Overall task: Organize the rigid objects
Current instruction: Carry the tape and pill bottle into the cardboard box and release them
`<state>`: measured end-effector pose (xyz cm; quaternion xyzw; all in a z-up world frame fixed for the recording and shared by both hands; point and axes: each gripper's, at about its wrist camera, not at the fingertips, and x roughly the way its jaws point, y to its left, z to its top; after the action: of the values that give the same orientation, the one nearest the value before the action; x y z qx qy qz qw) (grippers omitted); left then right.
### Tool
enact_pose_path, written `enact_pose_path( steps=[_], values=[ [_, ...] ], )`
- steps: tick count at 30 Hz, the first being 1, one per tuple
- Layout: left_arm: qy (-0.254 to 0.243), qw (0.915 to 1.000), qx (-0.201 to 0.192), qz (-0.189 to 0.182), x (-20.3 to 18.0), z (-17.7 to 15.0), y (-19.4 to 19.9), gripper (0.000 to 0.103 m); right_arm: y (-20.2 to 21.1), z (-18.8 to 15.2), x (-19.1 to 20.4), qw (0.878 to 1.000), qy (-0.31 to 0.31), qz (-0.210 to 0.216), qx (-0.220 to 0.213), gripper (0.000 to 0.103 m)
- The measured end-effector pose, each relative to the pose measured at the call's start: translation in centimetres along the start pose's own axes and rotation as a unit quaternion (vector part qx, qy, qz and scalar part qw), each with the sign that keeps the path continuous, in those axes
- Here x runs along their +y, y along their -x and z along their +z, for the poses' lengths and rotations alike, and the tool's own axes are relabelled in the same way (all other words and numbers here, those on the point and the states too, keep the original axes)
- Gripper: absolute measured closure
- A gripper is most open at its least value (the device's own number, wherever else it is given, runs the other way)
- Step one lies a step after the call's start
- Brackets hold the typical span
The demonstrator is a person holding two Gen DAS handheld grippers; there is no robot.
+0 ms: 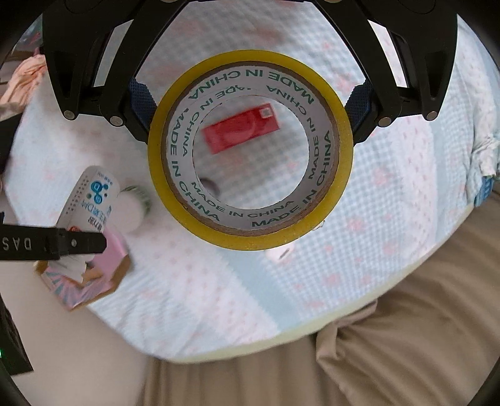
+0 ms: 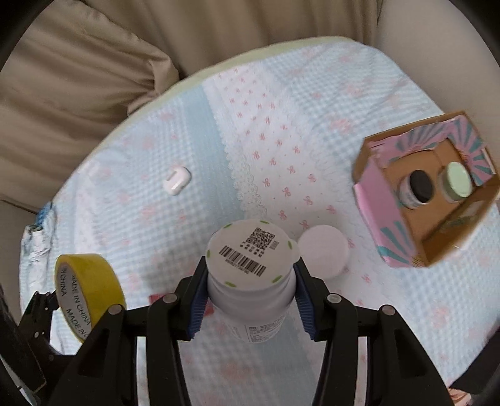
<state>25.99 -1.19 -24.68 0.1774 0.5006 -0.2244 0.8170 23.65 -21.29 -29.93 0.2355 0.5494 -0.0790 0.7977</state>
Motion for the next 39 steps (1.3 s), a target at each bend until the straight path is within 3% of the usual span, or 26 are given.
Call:
enact_pose_path(
  steps=[9,19,28,33,39],
  values=[
    [-0.008,0.9987,-0.031,-0.039,-6.2,3.5,5.9,0.007,10.4,0.5,-4.5,0.999,-0.008,0.012,-0.031,0.057],
    [0.003,0.9976,-0.046,-0.052,-17.8,8.8,6.7,0.007,16.7,4.6,-15.9,0.998,-0.004,0.002,-0.057,0.057],
    [0.022,0.9970,-0.026,-0.070,-28.3,14.5,0.8,0.007,15.5,9.6,-27.0,0.999,0.009,-0.003,-0.043,0.057],
    [0.024,0.9969,-0.005,-0.075,-33.2,17.5,-4.1,0.007,12.6,12.8,-32.7,1.000,0.013,-0.011,-0.023,0.057],
    [0.020,0.9957,0.047,-0.077,-37.6,20.0,-11.2,0.007,8.3,15.6,-37.3,1.000,0.018,-0.016,0.003,0.057]
  ],
)
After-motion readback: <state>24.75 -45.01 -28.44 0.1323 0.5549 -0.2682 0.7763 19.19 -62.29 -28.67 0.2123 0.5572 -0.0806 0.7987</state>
